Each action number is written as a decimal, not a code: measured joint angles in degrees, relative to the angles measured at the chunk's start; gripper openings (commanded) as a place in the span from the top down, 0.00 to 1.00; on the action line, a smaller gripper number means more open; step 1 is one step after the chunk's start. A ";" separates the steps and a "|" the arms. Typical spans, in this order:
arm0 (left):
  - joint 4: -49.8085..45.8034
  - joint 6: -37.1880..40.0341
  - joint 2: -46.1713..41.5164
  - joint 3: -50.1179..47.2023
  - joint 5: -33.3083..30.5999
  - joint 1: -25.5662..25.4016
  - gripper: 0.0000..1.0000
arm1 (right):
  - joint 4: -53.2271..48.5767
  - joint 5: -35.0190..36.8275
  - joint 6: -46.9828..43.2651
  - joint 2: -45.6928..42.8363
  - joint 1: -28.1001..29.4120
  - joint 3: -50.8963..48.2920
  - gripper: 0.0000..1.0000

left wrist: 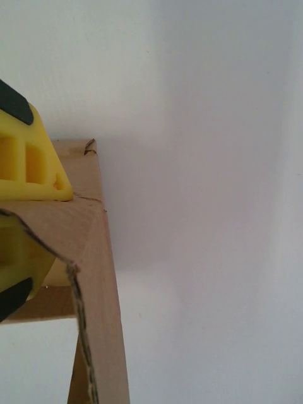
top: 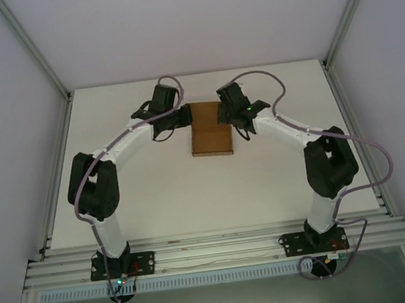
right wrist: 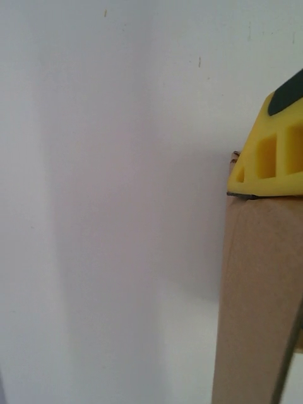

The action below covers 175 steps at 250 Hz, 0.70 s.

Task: Assemble paper box

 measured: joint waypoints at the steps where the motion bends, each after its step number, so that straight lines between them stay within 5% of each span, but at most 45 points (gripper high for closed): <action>1: 0.09 -0.04 0.00 0.00 -0.02 0.00 1.00 | 0.04 0.11 0.09 0.00 0.02 0.00 0.92; 158: 12.63 0.94 -0.59 -12.33 -5.84 -4.46 1.00 | 23.82 2.89 -1.53 -3.23 0.98 -20.94 0.95; 175: 14.10 1.22 -1.53 -13.97 -5.44 -4.55 0.91 | 26.27 2.91 -2.56 -4.26 1.27 -23.23 0.95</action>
